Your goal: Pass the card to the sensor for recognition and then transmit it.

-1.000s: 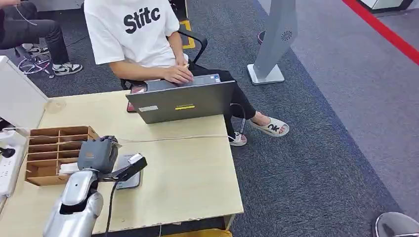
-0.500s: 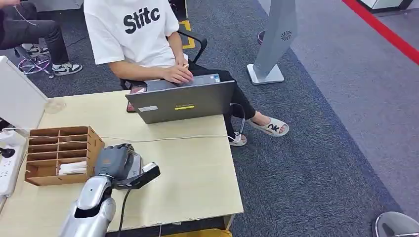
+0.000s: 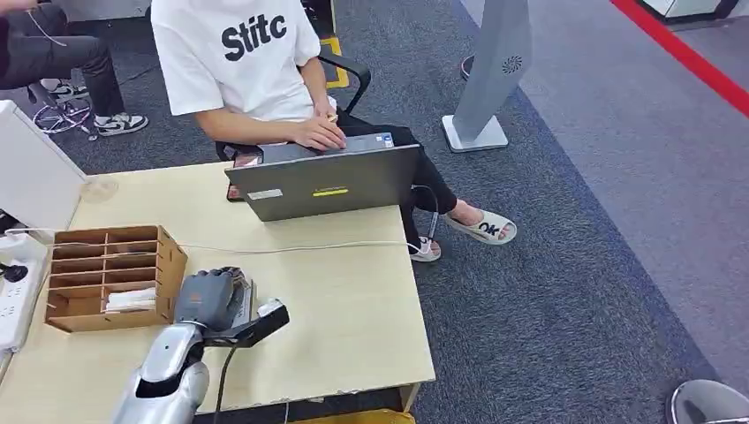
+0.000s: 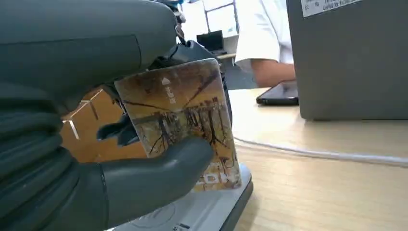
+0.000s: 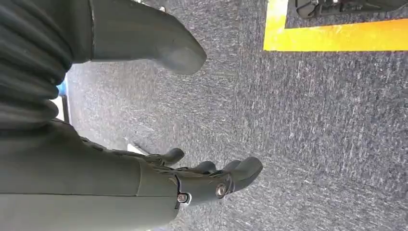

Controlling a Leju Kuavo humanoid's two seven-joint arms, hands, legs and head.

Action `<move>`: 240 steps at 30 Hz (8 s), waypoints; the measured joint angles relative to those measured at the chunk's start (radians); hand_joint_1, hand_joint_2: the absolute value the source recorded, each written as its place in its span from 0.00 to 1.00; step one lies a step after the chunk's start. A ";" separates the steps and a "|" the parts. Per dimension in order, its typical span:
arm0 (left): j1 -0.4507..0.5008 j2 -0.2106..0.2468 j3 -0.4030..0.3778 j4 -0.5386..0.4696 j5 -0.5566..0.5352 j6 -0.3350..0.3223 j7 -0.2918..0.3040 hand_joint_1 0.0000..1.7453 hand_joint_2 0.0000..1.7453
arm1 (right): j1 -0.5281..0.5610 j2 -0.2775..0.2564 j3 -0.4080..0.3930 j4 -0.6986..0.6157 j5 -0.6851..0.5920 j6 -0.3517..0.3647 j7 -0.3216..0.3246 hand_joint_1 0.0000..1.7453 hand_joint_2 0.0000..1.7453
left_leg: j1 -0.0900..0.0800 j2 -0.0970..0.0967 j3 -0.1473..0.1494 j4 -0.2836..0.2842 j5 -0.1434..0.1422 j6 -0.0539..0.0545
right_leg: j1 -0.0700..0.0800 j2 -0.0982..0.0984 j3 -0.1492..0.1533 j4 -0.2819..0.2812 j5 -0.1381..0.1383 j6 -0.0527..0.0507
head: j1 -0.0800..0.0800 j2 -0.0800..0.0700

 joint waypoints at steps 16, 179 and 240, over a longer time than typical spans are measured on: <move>0.005 0.044 -0.002 -0.027 0.058 0.032 0.015 1.00 1.00 | 0.000 0.005 -0.043 0.000 0.016 -0.012 -0.016 0.00 1.00 | 0.000 0.000 0.002 0.000 0.001 0.001 | 0.000 -0.001 0.002 0.000 0.000 0.000 | 0.000 0.000; 0.301 0.319 0.240 -0.448 0.067 -0.057 0.122 0.00 1.00 | -0.009 0.060 -0.415 -0.007 0.294 -0.035 -0.015 0.00 1.00 | 0.000 0.000 -0.003 0.000 0.001 0.002 | 0.000 -0.001 -0.002 0.000 0.000 0.001 | 0.000 0.000; 0.198 0.352 0.203 -0.301 0.390 -0.138 -0.061 0.98 1.00 | -0.010 0.063 -0.423 -0.006 0.383 -0.032 -0.014 0.00 1.00 | 0.000 0.000 -0.003 0.000 0.001 0.002 | 0.000 0.000 -0.003 0.000 0.000 0.001 | 0.000 0.000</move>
